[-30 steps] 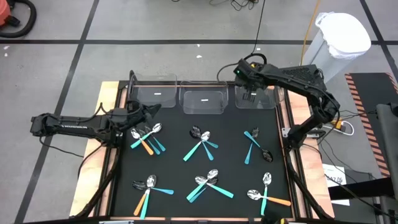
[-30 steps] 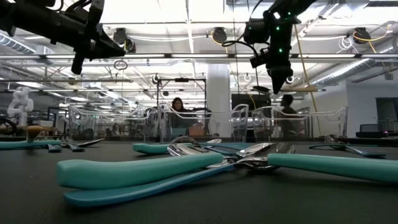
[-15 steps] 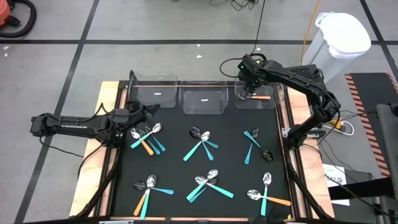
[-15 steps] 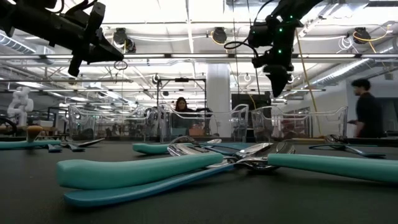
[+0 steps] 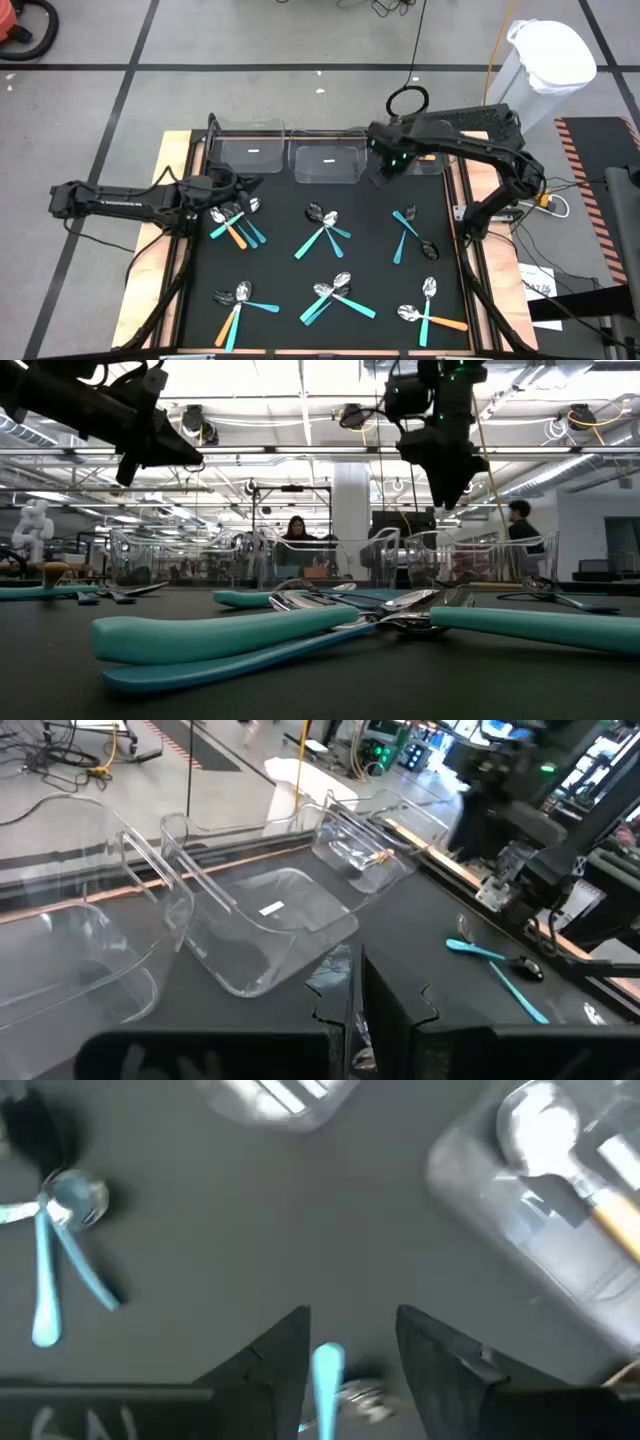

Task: Sort silverware by color (type)
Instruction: Put the blue spoon into the middle transparent bin

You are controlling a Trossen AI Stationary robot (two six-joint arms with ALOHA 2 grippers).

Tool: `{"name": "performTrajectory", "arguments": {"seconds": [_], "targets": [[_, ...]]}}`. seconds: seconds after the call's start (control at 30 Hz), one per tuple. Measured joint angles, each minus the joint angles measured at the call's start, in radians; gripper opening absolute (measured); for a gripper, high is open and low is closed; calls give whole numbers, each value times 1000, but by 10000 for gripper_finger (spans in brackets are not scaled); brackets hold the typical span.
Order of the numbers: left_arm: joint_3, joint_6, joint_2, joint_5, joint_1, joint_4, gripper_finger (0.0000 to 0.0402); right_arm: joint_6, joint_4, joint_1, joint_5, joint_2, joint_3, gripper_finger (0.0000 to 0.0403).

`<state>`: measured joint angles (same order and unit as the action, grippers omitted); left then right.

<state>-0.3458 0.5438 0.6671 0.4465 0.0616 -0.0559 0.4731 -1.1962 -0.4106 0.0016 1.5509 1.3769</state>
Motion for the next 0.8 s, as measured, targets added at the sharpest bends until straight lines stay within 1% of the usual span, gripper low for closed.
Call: {"name": "performTrajectory", "arguments": {"seconds": [0.17,0.27,0.37,0.43,0.57,0.7,0.8], "targets": [[0,0,30,-18,0,1,27,72,-61,157,2,-2,-22,144],[0,0,49,-44,0,13,27,89,-108,239,0,-2,-83,144],[0,0,65,-64,0,21,27,116,-127,302,-6,-5,-177,144],[0,0,75,-76,0,21,27,131,-125,334,-20,-5,-249,144],[0,0,92,-83,0,20,27,134,-88,376,-79,-5,-374,144],[0,0,101,-83,0,21,27,137,-23,408,-107,-5,-463,144],[0,0,104,-84,0,21,27,146,56,419,-109,-5,-512,144]]}}
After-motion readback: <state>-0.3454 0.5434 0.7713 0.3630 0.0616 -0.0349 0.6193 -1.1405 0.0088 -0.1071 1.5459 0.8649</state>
